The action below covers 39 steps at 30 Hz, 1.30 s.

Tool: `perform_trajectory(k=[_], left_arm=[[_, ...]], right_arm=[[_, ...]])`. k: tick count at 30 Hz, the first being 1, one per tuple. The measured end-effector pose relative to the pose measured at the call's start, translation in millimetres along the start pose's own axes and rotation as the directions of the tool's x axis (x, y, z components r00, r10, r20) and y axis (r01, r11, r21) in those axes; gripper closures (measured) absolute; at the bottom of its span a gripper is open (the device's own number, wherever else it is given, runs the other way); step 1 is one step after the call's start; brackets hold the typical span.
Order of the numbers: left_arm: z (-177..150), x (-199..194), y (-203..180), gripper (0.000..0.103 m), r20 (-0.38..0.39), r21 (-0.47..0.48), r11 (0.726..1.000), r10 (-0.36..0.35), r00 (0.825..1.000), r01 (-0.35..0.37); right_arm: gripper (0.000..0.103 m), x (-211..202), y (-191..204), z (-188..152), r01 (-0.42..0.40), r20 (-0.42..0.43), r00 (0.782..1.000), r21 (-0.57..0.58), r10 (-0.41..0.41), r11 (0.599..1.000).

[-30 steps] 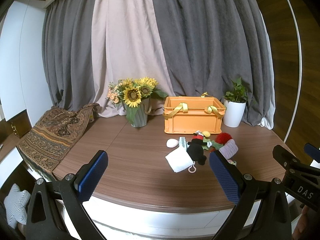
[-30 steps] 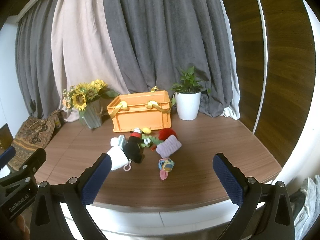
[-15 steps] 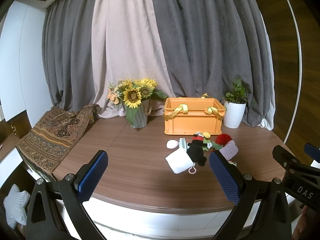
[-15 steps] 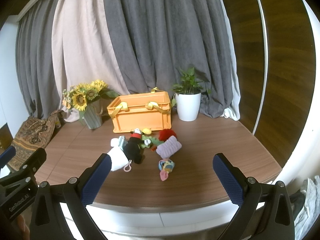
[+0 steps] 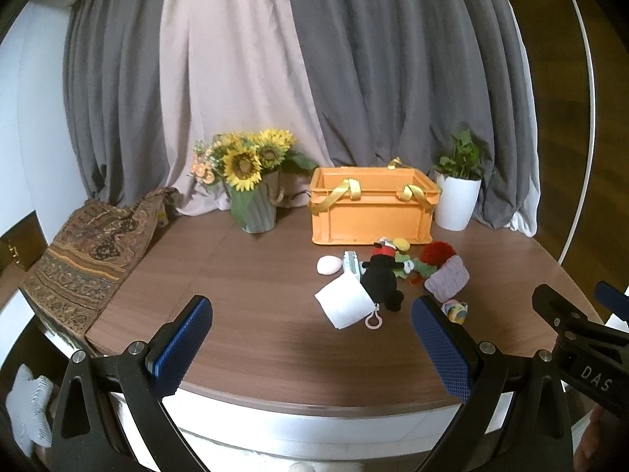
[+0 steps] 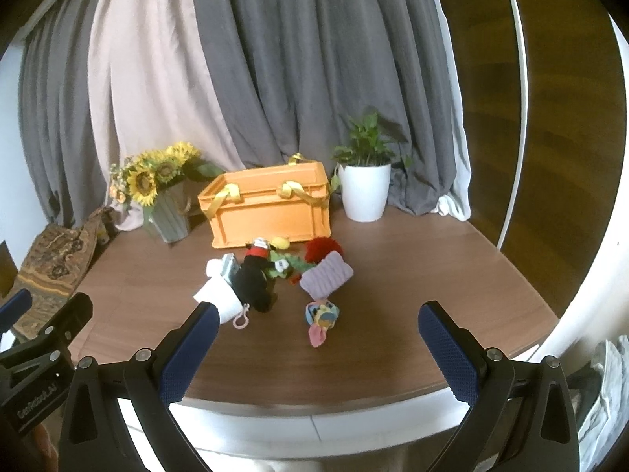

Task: Organize soft objects
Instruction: 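Move the left tool to the white cloth while the right tool approaches the pastel scrunchie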

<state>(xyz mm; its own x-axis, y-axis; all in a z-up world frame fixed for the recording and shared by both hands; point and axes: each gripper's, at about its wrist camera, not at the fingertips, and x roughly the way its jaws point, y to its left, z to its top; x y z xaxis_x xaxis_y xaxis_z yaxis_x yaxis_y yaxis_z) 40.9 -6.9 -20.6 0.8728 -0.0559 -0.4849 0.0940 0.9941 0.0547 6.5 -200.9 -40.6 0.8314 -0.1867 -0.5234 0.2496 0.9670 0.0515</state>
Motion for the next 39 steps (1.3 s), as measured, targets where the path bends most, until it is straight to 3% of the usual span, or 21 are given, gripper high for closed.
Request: perform_trajectory(k=[17,23,29,35,39], left_arm=[[8.7,102.5,9.3,0.001,-0.029,0.06,0.993,-0.098,0.995,0.1],[3.9,149.6,7.7,0.006,-0.101,0.089,0.981,-0.164,0.981,0.173],[-8.3,192.1,4.0,0.009,-0.185,0.088,0.965,-0.228,0.956,0.247],[-18.4,216.9,-6.3,0.012,-0.241,0.077,0.966,-0.222,0.945,0.246],[-24.4,227.6,-16.0,0.014,-0.252,0.074,0.976,-0.182,0.951,0.206]], right_arm=[[0.0,86.0,28.6,-1.0,0.07,-0.07,0.995,0.01,-0.069,0.998],[0.004,122.3,39.3,-5.9,0.131,-0.119,0.985,0.017,-0.128,0.991],[0.006,149.3,43.8,-11.2,0.194,-0.168,0.968,0.042,-0.185,0.98],[0.008,173.2,39.7,-19.8,0.203,-0.223,0.956,0.038,-0.19,0.978],[0.011,189.6,33.0,-26.9,0.156,-0.251,0.957,0.036,-0.143,0.987]])
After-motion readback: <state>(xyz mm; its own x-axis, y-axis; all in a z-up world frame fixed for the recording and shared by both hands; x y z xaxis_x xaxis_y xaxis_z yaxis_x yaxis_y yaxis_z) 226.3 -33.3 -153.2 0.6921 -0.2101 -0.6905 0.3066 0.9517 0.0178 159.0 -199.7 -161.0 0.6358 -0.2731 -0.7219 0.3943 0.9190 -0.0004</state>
